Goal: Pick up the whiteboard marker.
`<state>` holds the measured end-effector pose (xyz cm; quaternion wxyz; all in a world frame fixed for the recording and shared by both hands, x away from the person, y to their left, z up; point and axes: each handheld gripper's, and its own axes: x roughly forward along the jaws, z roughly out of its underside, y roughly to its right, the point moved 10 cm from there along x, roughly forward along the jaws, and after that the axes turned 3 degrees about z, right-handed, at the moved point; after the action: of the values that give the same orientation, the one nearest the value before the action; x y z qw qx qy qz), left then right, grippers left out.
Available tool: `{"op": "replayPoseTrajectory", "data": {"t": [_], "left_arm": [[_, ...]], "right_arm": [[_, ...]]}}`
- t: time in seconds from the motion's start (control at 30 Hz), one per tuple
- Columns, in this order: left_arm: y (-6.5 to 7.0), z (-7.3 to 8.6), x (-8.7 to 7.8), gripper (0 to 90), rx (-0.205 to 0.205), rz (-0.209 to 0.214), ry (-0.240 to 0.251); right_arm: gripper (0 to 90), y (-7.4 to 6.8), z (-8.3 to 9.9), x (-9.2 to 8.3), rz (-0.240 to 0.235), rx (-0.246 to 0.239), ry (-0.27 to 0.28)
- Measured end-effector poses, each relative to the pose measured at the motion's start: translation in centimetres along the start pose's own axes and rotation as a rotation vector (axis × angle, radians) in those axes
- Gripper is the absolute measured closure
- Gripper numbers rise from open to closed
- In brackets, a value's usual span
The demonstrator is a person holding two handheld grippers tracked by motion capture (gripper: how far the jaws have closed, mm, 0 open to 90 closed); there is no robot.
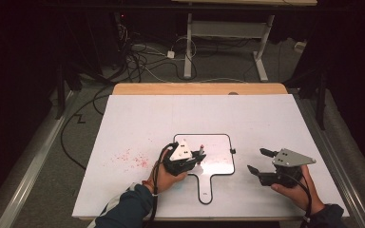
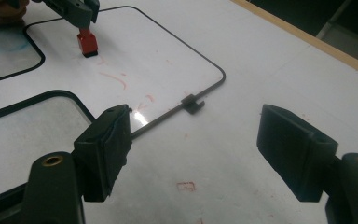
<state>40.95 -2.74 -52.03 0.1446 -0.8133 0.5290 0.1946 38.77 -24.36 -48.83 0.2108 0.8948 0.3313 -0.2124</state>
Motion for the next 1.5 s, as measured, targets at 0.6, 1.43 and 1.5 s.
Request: {"op": "replayPoseTrajectory", "data": {"t": [0.6, 1.43, 1.5], "left_arm": [[0.0, 1.7, -2.8, 78.8, -0.037, -0.024, 0.009], [4.2, -5.3, 8.7, 78.8, 0.021, 0.106, -0.013], [4.6, -5.5, 9.0, 78.7, 0.033, 0.107, -0.014]], "right_arm": [[26.6, -0.1, 0.1, 0.0, -0.001, -0.011, -0.006], [26.8, 0.8, 0.5, -0.2, 0.019, 0.002, -0.014], [26.8, 0.9, 0.5, -0.3, 0.018, 0.002, -0.012]]}}
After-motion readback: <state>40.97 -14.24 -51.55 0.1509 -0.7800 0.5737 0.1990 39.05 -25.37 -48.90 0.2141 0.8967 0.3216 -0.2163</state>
